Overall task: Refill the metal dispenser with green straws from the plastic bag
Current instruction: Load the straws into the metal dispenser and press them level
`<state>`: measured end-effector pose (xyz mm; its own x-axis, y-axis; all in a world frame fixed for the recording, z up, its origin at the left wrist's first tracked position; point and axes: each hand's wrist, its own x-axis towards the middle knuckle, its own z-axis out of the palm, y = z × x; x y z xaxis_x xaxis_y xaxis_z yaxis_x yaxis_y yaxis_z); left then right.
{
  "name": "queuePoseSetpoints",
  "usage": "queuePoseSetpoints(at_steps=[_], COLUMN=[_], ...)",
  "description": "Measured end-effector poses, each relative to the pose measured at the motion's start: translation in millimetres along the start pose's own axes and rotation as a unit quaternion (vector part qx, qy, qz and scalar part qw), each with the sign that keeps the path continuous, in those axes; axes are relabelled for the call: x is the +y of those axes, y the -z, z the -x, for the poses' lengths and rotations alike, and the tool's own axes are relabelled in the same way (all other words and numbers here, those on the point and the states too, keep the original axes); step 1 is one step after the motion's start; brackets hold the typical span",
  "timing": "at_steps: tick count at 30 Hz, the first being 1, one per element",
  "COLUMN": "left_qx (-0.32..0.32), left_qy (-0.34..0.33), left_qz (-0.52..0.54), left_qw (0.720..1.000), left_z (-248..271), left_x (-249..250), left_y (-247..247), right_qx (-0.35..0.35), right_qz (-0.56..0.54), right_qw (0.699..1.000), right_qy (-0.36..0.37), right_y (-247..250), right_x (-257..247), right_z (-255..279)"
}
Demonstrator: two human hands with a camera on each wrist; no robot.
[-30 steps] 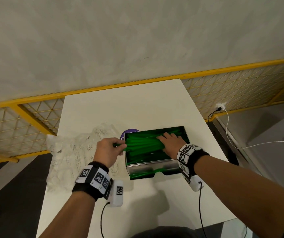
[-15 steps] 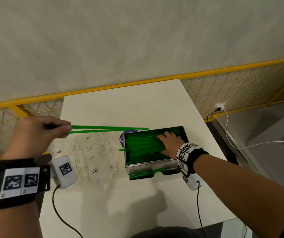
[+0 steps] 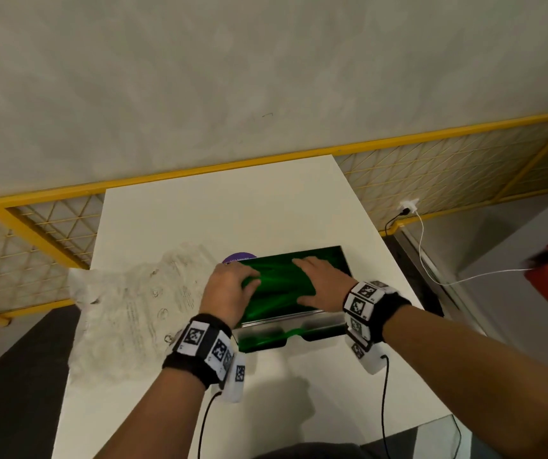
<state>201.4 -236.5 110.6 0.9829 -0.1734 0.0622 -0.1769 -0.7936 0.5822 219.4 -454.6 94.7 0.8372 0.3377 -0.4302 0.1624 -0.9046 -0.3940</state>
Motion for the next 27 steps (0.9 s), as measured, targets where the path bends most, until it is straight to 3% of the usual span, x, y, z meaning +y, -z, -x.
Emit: queuePoseSetpoints(at_steps=[5, 7, 9, 12, 19, 22, 27], left_qx=[-0.048, -0.002, 0.051, 0.027, 0.007, 0.001, 0.020], left_qy=[0.028, 0.081, 0.167, 0.238, 0.225, 0.202, 0.174], left_qz=[-0.106, -0.027, 0.111, 0.199, 0.323, 0.251, 0.194], left_qw=[0.993, 0.996, 0.978, 0.950, 0.919, 0.947, 0.965], left_z=[4.5, 10.3, 16.0, 22.8, 26.1, 23.8, 16.1], left_x=[-10.9, -21.7, -36.9, -43.9, -35.1, -36.8, -32.2], left_y=[-1.3, 6.2, 12.5, 13.2, 9.0, 7.8, 3.0], right_qx=[-0.010, 0.014, 0.032, -0.002, -0.054, -0.059, -0.040], right_qz=[0.091, 0.128, 0.133, 0.120, 0.158, 0.135, 0.180], right_qw=[0.995, 0.991, 0.990, 0.993, 0.985, 0.988, 0.982], right_qy=[-0.028, -0.030, -0.023, -0.012, -0.047, -0.041, -0.034], right_y=[-13.7, -10.5, -8.0, -10.2, -16.2, -14.8, -8.8], right_x=[-3.1, -3.0, -2.8, -2.6, -4.3, -3.9, -4.3], right_z=[-13.3, -15.9, -19.0, -23.9, -32.3, -32.2, -34.3])
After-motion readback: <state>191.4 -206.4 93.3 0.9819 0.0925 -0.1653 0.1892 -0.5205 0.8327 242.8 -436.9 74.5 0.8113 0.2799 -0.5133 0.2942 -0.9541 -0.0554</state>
